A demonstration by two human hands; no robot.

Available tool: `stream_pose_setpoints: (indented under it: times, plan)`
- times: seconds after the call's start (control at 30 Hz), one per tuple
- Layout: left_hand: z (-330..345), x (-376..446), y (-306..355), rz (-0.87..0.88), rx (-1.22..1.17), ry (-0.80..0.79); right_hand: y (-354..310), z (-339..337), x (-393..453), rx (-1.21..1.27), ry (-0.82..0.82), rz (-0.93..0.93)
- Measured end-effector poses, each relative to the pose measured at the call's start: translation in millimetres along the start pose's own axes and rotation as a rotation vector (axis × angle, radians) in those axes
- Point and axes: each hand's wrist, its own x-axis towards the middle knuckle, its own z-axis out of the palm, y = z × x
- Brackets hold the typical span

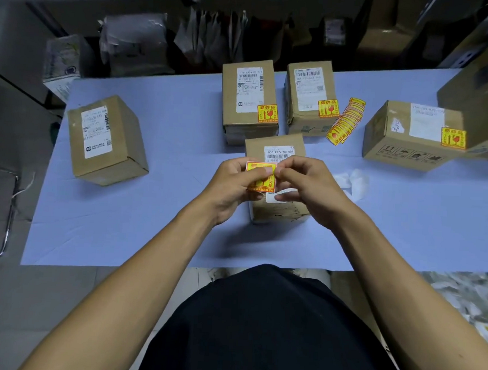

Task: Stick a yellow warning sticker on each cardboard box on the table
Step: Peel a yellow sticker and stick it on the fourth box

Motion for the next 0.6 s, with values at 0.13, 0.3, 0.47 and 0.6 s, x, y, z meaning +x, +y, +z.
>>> stream_pose_setpoints:
  times: [0.13, 0.3, 0.47, 0.6]
  plan:
    - [0, -2, 4, -0.001, -0.005, -0.012, -5, 0, -6, 0.078, -0.068, 0.027]
    - [-2, -7, 8, 0.002, 0.023, -0.103, -11, -6, -10, 0.127, -0.167, 0.062]
    - [-2, -13, 10, -0.006, 0.066, -0.147, -12, -8, -14, 0.108, -0.231, 0.059]
    - [-1, -17, 12, -0.017, 0.043, -0.18, -10, -12, -18, 0.168, -0.287, 0.066]
